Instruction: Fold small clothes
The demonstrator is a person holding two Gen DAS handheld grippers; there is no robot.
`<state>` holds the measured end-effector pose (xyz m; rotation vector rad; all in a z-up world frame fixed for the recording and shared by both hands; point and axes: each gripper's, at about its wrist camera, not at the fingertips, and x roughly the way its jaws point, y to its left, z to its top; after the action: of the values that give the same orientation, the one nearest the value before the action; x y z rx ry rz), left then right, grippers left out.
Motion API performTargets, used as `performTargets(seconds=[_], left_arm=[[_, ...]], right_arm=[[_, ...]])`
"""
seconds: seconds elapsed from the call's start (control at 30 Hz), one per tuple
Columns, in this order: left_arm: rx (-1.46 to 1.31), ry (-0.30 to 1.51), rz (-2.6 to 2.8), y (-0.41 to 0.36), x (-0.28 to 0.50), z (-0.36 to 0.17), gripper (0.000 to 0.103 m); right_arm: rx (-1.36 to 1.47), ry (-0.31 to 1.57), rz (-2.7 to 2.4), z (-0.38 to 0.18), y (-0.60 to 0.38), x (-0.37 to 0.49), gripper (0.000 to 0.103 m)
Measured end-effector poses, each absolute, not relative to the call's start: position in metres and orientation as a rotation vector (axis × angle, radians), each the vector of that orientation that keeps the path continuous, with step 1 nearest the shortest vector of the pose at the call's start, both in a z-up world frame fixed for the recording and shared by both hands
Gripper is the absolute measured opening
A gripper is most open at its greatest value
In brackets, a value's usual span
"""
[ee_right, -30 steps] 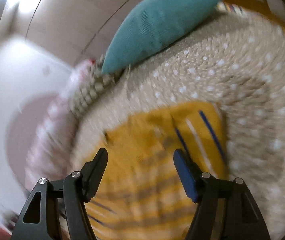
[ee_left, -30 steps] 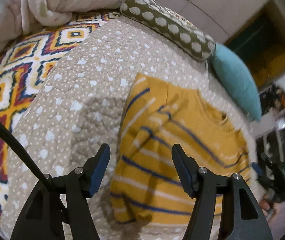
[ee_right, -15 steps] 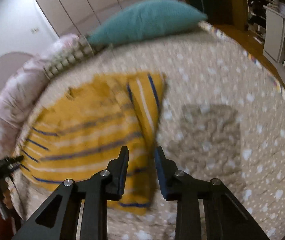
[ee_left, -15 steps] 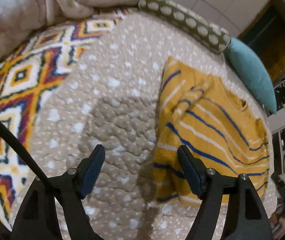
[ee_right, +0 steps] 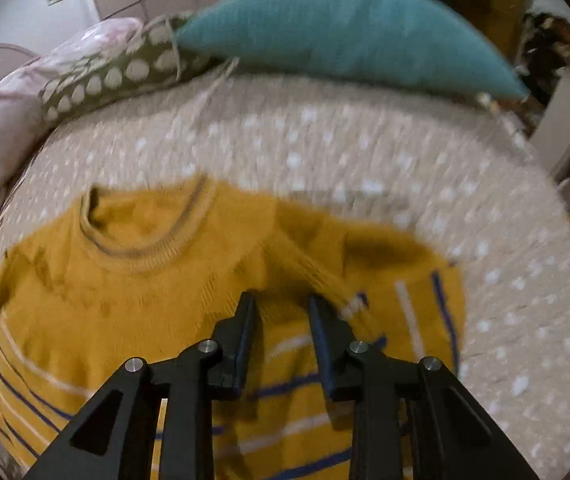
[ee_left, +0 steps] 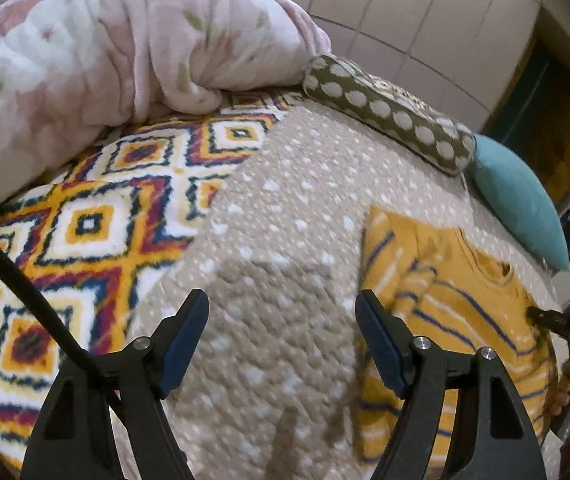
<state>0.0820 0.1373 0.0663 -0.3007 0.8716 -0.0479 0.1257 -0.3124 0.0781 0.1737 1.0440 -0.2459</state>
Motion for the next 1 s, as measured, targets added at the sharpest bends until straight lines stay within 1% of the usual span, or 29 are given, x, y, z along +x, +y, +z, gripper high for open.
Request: performTargets(seconds=[0.1,0.17,0.27,0.33,0.4,0.5,0.57,0.6,0.7,0.8,0.87,0.9,1.0], left_arm=[[-0.315,0.844,-0.034,0.152,0.085,0.062,0.075],[-0.327,0.824,-0.028,0.159,0.083,0.059,0.075],[-0.319,0.834,-0.058,0.167,0.084,0.055,0.075],[-0.307,0.825,-0.071,0.17,0.083,0.054,0.075],[-0.291,0.815,-0.068,0.174,0.082,0.054,0.075],[-0.284,0.799,-0.042,0.185,0.082,0.057,0.075],[-0.313,0.797,-0.039,0.194,0.082,0.058,0.075],[-0.339,0.797,-0.037,0.201,0.083,0.059,0.075],[-0.382,0.794,-0.019,0.217,0.082,0.058,0.075],[-0.412,0.797,0.003,0.229,0.08,0.057,0.075],[-0.427,0.799,0.016,0.235,0.078,0.056,0.075],[-0.43,0.8,0.02,0.236,0.078,0.055,0.075],[-0.424,0.805,0.036,0.239,0.074,0.052,0.075]], right_arm=[[0.122,0.934,-0.181,0.112,-0.273,0.115,0.03],[0.125,0.948,-0.025,0.119,-0.232,0.114,0.03],[0.069,0.999,0.161,0.108,-0.169,0.122,0.03],[-0.022,1.011,0.254,0.096,-0.118,0.132,0.026],[-0.095,1.033,0.293,0.079,-0.076,0.153,0.026],[-0.207,1.149,0.3,0.045,-0.027,0.192,0.026],[-0.262,1.119,0.259,0.047,-0.012,0.202,0.026],[-0.243,1.122,0.257,0.055,-0.01,0.202,0.026],[-0.125,1.024,0.313,0.099,-0.027,0.165,0.026],[-0.147,0.983,0.385,0.121,-0.036,0.103,0.026],[-0.174,0.99,0.425,0.118,-0.034,0.068,0.026],[-0.207,0.996,0.45,0.113,-0.032,0.043,0.026],[-0.328,0.969,0.486,0.099,-0.017,0.001,0.026]])
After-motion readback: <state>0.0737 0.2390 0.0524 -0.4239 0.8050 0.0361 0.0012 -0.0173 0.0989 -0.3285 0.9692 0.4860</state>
